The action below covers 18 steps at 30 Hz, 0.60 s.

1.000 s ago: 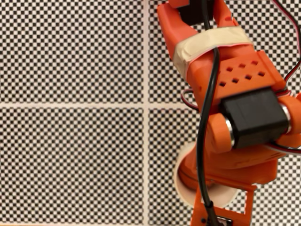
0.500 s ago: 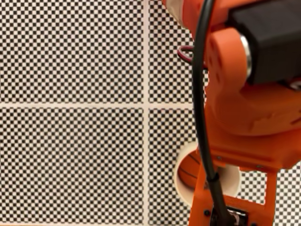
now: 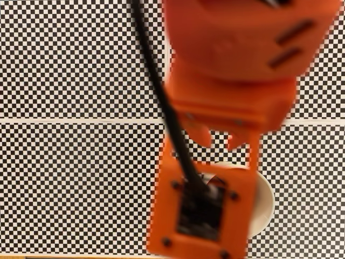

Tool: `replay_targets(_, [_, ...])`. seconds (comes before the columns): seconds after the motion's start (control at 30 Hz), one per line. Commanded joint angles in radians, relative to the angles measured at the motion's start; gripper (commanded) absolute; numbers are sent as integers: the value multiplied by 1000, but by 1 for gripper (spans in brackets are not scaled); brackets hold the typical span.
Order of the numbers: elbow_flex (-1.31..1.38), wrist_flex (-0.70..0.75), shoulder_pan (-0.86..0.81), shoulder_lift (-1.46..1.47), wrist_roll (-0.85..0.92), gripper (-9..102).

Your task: Grasp basketball and place into cup.

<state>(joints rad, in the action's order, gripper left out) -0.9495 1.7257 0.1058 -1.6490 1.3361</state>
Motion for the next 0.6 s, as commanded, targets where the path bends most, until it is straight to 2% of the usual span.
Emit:
replay_targets(0.0, [-86, 2, -55, -118, 60, 0])
replay_targets(0.57, [-566, -17, -351, -604, 307, 0])
